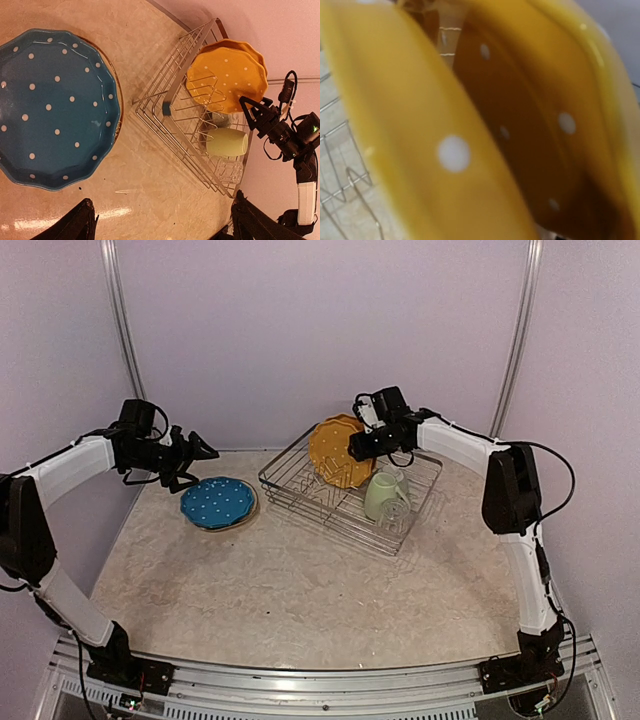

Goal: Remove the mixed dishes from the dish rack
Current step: Grab the plate from the dish rack.

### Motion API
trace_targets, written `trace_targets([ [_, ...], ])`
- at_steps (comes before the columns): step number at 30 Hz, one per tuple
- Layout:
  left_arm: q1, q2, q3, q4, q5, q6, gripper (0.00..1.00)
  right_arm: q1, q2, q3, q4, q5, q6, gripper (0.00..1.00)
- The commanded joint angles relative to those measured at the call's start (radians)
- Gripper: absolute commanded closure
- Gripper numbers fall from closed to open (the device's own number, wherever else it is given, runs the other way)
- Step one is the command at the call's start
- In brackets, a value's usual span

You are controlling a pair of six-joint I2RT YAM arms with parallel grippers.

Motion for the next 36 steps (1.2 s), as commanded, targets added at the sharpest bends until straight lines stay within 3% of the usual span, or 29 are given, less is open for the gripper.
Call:
trace_targets([
  [1, -0.007, 0.008, 0.034, -0.001, 0.009, 0.016, 0.11, -0.009, 0.047, 0.04, 0.04, -0.072, -0.03, 0.4],
  [8, -0.007, 0.01, 0.036, -0.003, 0.015, 0.016, 0.11, -0.018, 0.089, 0.091, 0.048, -0.122, -0.064, 0.4],
  [24, -0.016, 0.018, 0.035, -0.002, 0.018, 0.016, 0.11, -0.024, 0.043, 0.122, 0.051, -0.176, -0.126, 0.88],
  [31, -0.022, 0.011, 0.036, -0.003, 0.02, 0.017, 0.11, -0.013, -0.02, 0.12, 0.025, -0.145, -0.188, 0.95],
  [36, -0.027, 0.003, 0.038, -0.003, 0.026, 0.016, 0.11, 0.015, -0.06, 0.119, 0.003, -0.039, -0.255, 1.0],
])
